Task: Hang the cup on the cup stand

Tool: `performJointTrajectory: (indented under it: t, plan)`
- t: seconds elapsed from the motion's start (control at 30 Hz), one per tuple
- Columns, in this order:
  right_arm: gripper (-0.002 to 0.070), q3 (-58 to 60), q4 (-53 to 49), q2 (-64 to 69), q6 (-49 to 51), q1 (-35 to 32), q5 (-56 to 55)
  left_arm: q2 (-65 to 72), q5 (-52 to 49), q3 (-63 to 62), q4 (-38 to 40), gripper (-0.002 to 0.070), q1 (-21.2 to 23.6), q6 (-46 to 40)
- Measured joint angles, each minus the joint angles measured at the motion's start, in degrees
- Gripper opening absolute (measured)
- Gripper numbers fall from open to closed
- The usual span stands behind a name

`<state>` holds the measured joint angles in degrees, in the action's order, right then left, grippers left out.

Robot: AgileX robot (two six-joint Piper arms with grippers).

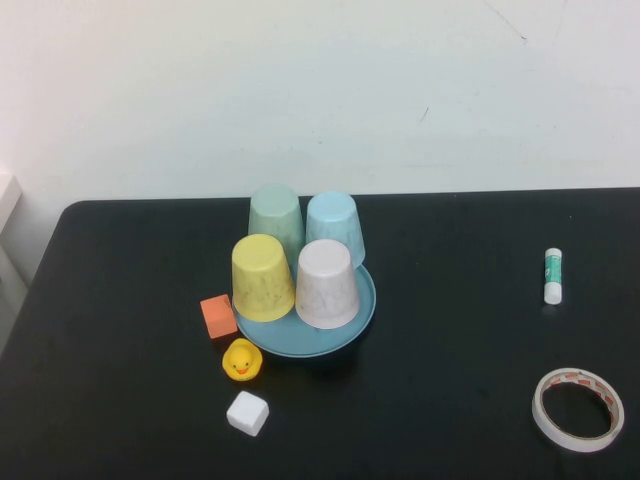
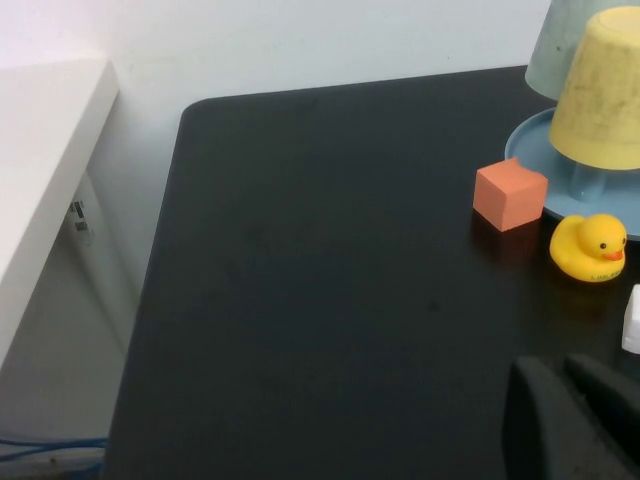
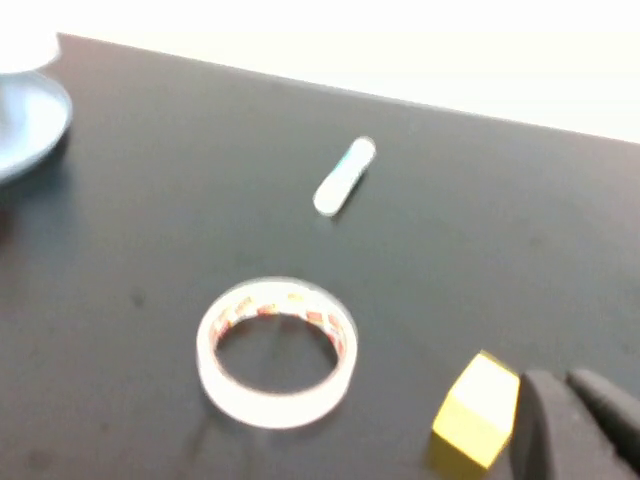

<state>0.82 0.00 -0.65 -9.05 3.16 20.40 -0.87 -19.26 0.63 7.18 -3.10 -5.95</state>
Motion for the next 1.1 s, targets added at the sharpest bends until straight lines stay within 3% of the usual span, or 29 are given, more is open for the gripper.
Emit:
performJointTrajectory:
  t: [0.5, 1.1]
  plan:
    - [-0.0001, 0.1, -1.4, 0.0, 12.8, -2.8, -0.4, 0.0, 0.0, 0.0, 0.0, -0.0001, 0.0, 0.0]
    - [-0.0001, 0.1, -1.4, 0.0, 14.1, -2.8, -0.3, 0.0, 0.0, 0.0, 0.0, -0.0001, 0.0, 0.1]
